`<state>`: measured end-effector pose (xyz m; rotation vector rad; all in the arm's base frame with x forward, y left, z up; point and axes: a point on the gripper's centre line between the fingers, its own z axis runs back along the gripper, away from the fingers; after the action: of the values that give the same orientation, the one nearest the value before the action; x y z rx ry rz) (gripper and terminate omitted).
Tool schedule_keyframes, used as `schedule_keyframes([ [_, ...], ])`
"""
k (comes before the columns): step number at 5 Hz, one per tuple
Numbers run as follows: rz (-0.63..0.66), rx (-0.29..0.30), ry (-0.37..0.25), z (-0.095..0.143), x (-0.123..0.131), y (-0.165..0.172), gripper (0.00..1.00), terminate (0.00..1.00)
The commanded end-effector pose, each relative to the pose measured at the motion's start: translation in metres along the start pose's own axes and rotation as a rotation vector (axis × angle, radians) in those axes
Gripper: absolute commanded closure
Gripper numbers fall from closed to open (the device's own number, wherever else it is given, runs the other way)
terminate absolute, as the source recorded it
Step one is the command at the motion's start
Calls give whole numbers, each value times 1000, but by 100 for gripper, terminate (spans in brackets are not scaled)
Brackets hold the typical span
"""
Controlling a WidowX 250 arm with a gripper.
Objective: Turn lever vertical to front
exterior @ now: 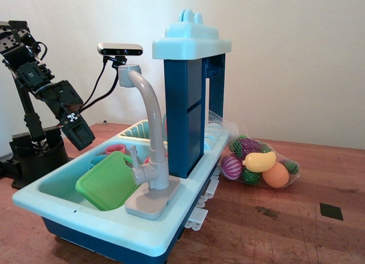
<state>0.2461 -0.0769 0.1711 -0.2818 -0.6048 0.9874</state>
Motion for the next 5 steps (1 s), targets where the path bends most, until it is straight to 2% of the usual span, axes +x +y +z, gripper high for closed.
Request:
schedule_keyframes([
  [1, 0, 0, 0, 0, 0, 0, 0, 0],
  [2, -43, -48, -7, -1, 4, -21, 0, 0],
  [3, -78, -80, 23, -8, 6, -40, 0, 0],
  [4, -124, -99, 47, -6, 17, -62, 0, 0],
  [5, -179, -118, 44, 1, 37, -86, 0, 0],
])
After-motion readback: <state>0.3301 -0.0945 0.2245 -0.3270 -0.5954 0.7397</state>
